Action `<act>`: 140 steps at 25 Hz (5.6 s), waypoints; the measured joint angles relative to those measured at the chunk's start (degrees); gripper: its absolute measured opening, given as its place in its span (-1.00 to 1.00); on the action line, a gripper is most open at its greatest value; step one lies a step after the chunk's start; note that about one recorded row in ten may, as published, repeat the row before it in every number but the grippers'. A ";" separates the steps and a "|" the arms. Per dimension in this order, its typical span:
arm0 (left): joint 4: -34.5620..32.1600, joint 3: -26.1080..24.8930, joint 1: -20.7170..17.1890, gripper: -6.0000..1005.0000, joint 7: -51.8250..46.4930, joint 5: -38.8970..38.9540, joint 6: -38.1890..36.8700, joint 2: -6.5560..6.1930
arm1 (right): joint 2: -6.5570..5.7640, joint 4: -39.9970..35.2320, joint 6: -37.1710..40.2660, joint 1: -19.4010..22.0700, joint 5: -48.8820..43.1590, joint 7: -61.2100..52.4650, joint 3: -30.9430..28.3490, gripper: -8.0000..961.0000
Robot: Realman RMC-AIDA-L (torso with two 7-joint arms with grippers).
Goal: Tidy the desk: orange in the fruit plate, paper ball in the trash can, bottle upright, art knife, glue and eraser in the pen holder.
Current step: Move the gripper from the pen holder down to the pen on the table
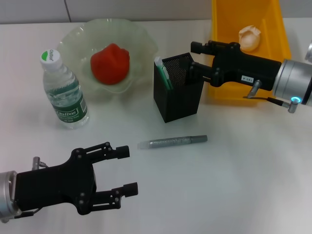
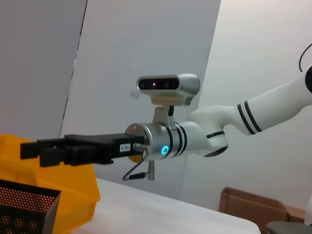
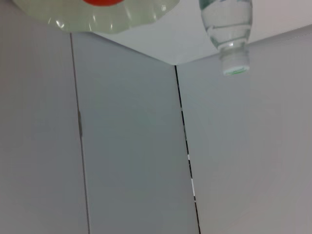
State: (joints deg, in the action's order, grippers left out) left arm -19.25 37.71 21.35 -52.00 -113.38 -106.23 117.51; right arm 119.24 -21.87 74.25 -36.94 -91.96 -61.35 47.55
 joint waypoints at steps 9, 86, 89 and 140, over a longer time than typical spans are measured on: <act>0.00 0.00 0.19 0.56 -0.08 -0.07 0.30 -0.05 | -0.29 -6.56 10.59 1.95 1.07 -8.83 0.04 0.37; -0.70 0.00 -0.43 0.56 -0.01 -0.25 0.48 -0.47 | 0.58 -18.02 -6.86 -20.88 -31.93 -36.81 50.66 -0.26; -0.70 0.00 -0.43 0.56 -0.02 -0.20 0.45 -0.44 | 0.56 -18.01 -6.27 -21.62 -32.39 -36.95 51.17 -0.26; -0.70 -0.09 0.13 0.56 -0.37 -0.10 -0.04 -0.26 | 0.64 -16.27 -8.87 -22.70 -30.99 -37.24 57.41 -0.54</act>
State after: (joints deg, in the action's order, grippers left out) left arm -19.95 37.62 21.48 -52.37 -113.48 -106.26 117.24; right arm 119.88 -38.14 65.38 -59.64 -122.95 -98.59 104.96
